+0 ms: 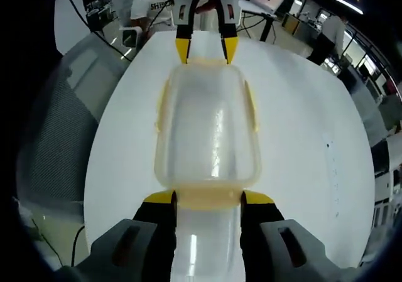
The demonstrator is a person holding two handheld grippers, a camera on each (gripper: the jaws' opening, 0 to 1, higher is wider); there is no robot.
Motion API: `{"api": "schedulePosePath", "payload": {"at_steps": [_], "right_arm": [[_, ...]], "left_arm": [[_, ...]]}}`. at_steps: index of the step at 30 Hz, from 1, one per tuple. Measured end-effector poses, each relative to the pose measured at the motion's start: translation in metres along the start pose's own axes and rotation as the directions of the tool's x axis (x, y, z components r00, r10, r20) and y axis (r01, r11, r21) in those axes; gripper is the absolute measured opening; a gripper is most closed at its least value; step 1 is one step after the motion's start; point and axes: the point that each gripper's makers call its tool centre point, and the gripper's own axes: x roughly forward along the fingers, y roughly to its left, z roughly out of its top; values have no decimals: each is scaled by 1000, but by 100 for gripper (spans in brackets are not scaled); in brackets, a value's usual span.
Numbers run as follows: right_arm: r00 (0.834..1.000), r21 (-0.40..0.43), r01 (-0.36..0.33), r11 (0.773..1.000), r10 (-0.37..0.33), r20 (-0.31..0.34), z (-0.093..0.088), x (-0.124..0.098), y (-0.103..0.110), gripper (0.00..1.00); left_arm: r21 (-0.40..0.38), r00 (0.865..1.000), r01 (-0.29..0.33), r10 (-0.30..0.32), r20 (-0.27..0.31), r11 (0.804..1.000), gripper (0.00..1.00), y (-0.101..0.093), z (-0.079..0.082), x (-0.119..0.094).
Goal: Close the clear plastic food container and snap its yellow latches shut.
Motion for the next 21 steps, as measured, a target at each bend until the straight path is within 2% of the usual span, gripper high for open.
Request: {"api": "schedulePosePath", "payload": {"at_steps": [21], "right_arm": [[1000, 16, -2, 1000, 2, -1, -67, -24, 3, 36]], "left_arm": [[10, 1000, 14, -14, -3, 1000, 32, -5, 57, 42]]}}
